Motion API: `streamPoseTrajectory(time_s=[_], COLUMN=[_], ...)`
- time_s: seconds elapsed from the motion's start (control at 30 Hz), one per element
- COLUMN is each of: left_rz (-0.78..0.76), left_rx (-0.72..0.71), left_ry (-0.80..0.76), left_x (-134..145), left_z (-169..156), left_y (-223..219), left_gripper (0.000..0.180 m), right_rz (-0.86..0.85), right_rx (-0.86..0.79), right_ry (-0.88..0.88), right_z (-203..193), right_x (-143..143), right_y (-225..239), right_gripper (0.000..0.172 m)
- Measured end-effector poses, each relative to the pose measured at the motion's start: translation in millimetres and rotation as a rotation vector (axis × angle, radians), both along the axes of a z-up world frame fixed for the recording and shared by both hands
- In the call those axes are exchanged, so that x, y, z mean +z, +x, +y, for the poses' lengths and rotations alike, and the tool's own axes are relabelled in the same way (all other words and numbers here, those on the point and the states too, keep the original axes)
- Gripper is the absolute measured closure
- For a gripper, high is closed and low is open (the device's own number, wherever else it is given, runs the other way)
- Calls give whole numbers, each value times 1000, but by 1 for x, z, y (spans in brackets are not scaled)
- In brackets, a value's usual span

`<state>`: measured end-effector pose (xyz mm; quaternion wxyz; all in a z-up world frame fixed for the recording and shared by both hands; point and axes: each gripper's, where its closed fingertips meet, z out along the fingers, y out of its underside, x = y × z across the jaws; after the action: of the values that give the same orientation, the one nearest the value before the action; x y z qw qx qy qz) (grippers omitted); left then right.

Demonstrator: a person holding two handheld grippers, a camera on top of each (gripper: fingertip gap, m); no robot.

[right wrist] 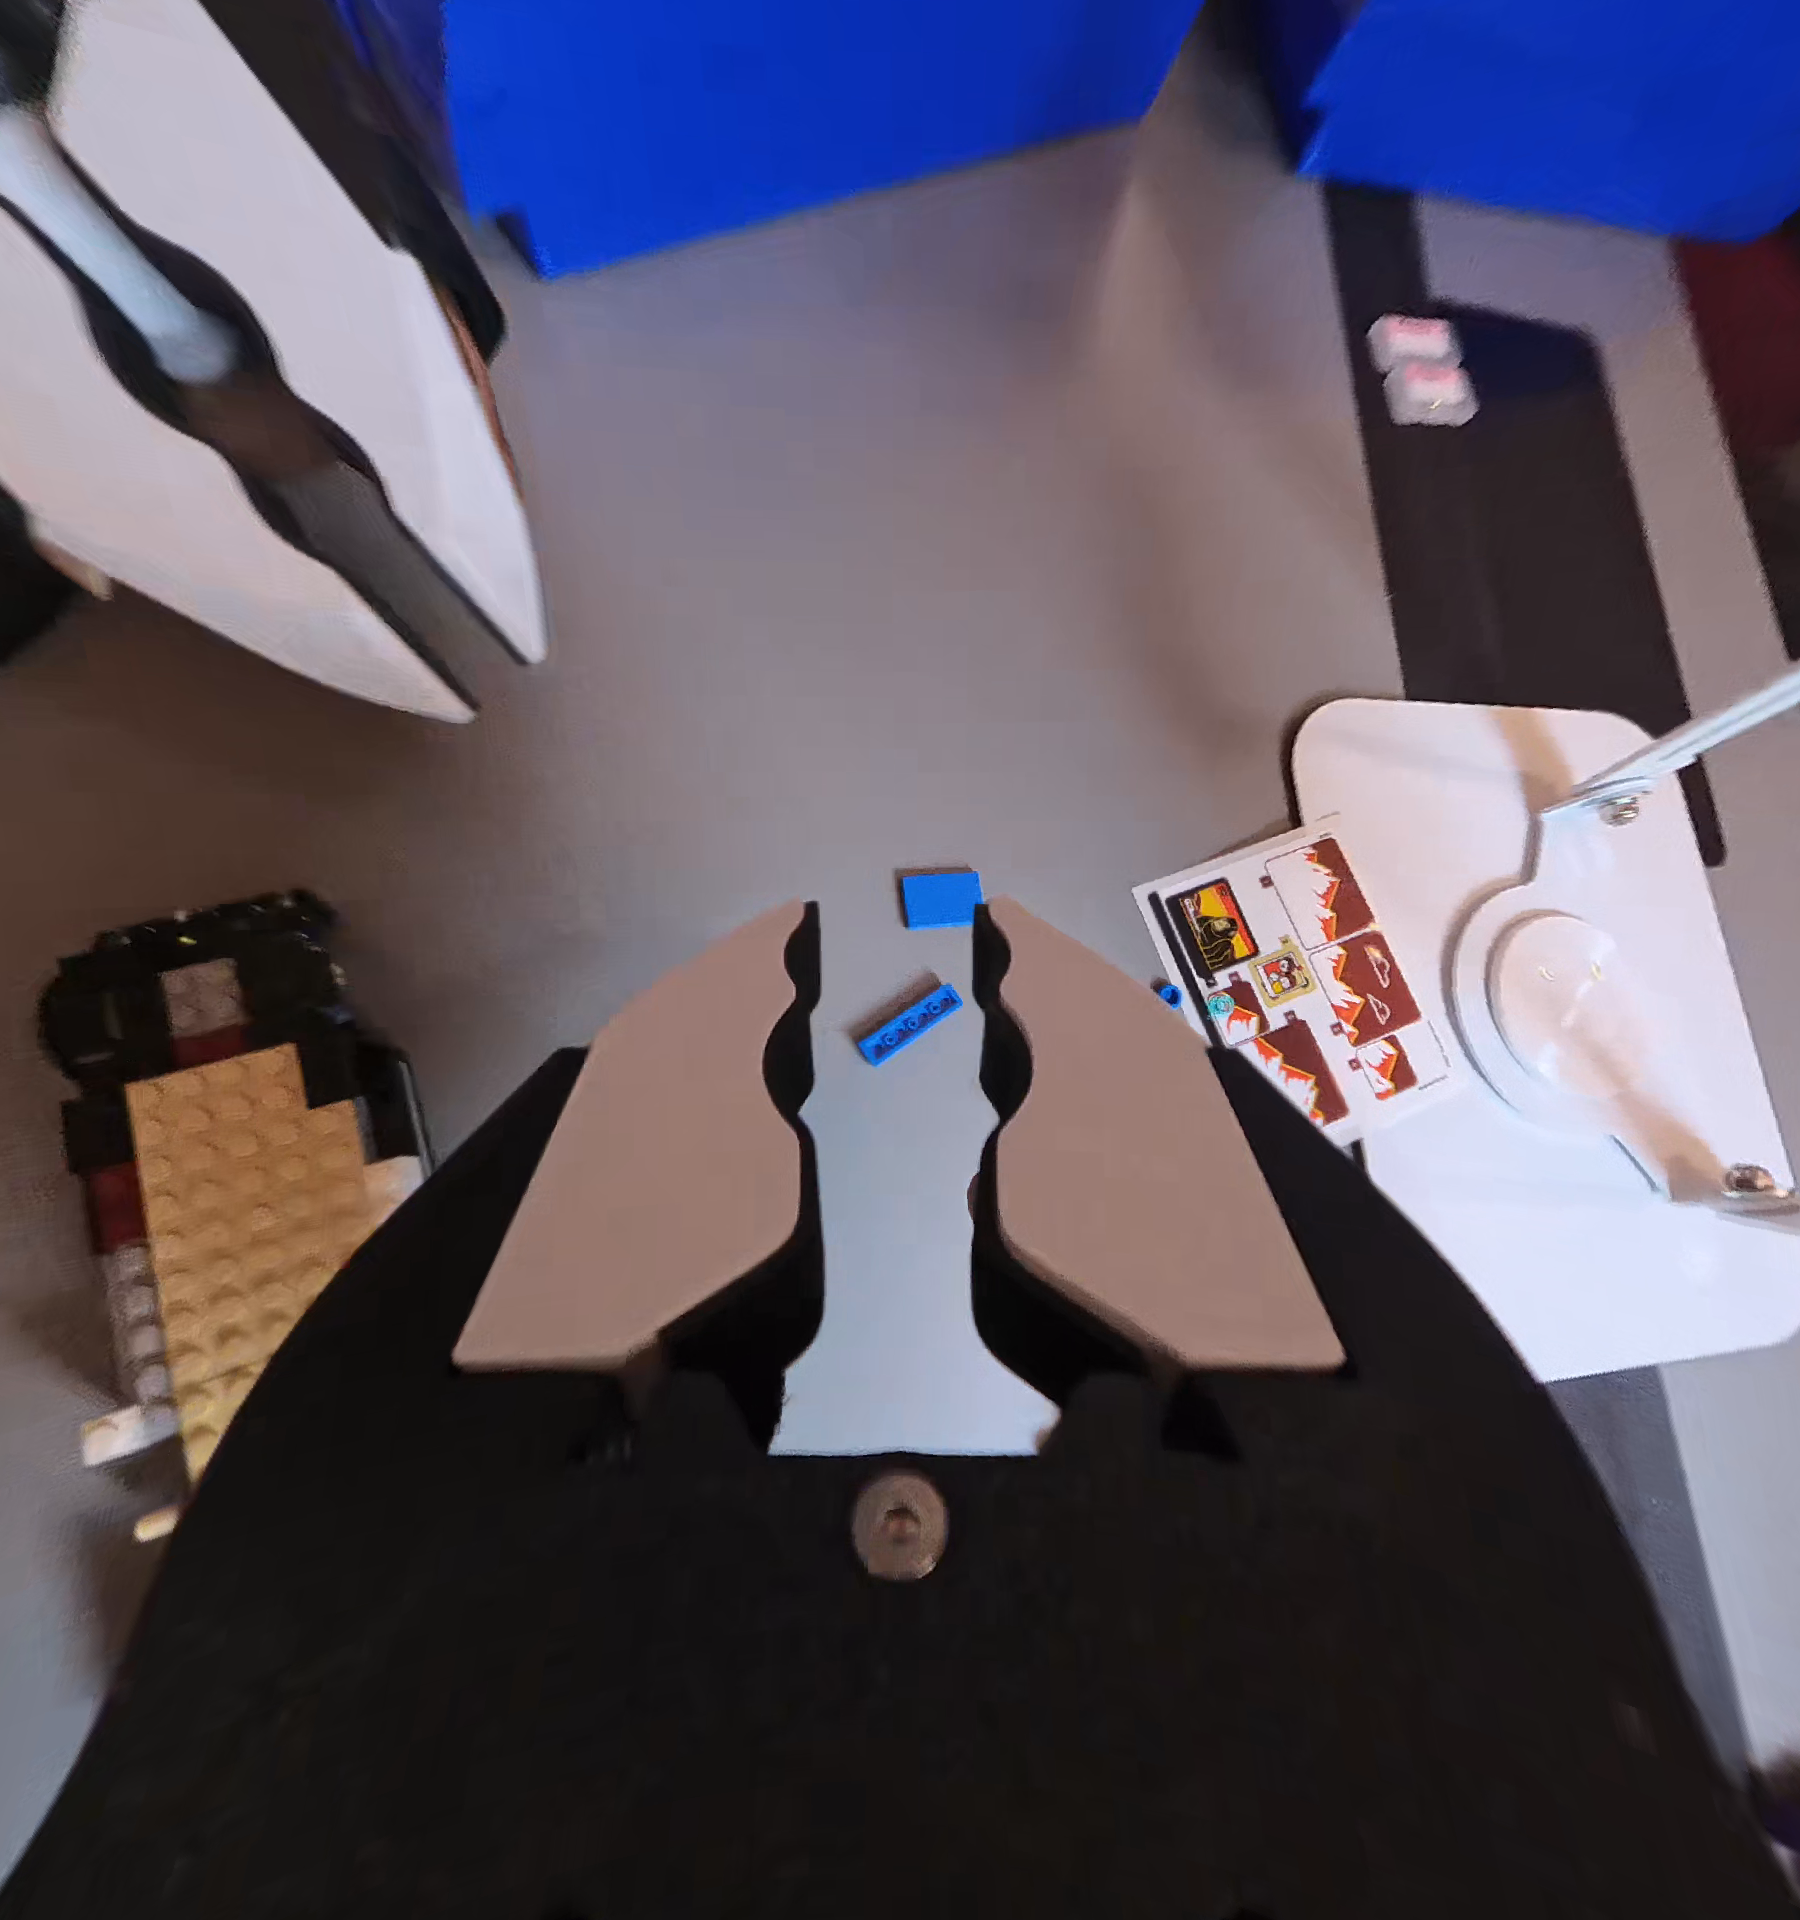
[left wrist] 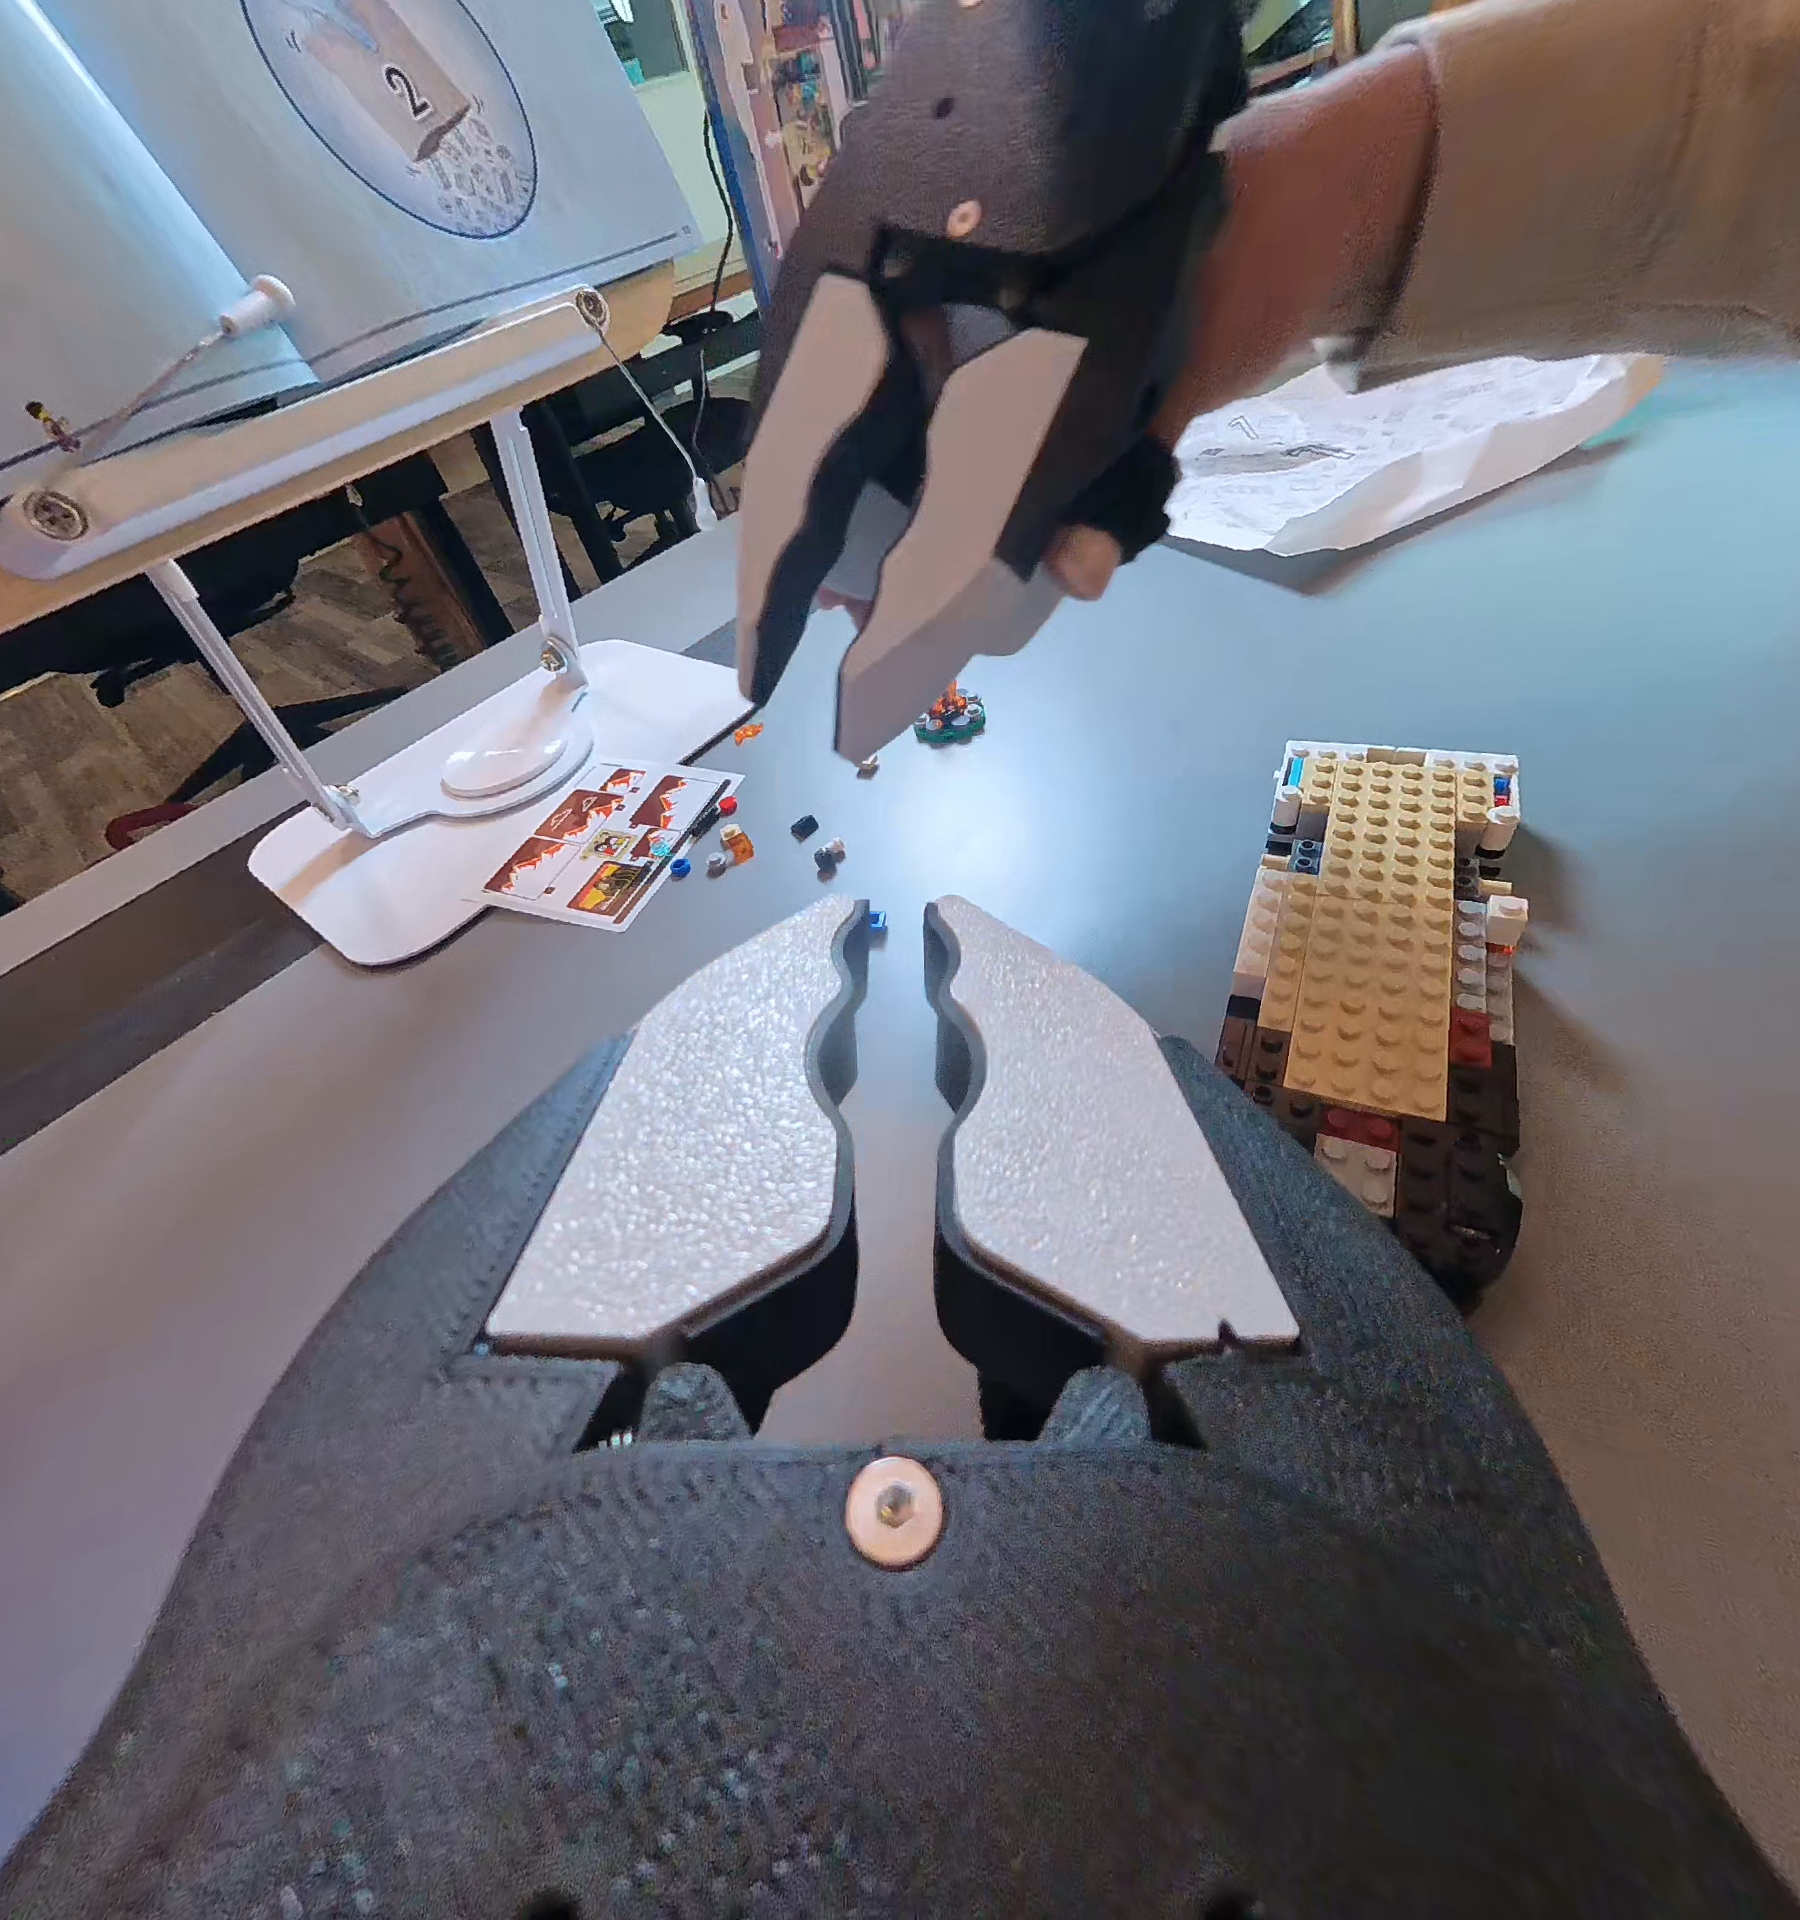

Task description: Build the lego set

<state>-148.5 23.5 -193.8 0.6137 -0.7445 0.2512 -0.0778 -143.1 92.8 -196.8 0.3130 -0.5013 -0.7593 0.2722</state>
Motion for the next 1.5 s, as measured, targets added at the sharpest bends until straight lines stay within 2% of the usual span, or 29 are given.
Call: streamPoseTrajectory(time_s=[0.17, 0.3, 0.6, 0.83, 0.97, 1.07, 1.17, 1.33, 1.5], left_rz=[5, -3, -5, -40, -22, -73, -105, -196, -200], left_rx=[-11, -19, 20, 56, 26, -38, -111, -215, -205], left_ry=[-14, -24, -15, -17, 9, 27, 15, -43, -55], left_x=[-4, -6, -8, -12, -8, -5, -6, -9, -12], left_z=[0, 0, 4, 9, 5, 2, 0, -6, -6], left_y=[4, 6, -3, -9, -1, 13, 23, 35, 33], left_gripper=[171, 170, 170, 169, 169, 170, 170, 170, 170], right_rz=[221, 316, 557, 640, 560, 421, 301, 144, -142], right_rx=[-100, -163, -347, -433, -536, -585, -614, -572, -476], right_ry=[-111, -126, -135, -154, -43, -41, -71, -45, -55], right_z=[-22, -28, 14, 44, 80, 97, 98, 84, 94], right_x=[11, 13, 41, 51, 48, 28, 6, -27, -68], right_y=[29, 59, 105, 124, 150, 167, 171, 142, 105], right_gripper=[139, 139, 143, 143, 145, 145, 143, 140, 128])
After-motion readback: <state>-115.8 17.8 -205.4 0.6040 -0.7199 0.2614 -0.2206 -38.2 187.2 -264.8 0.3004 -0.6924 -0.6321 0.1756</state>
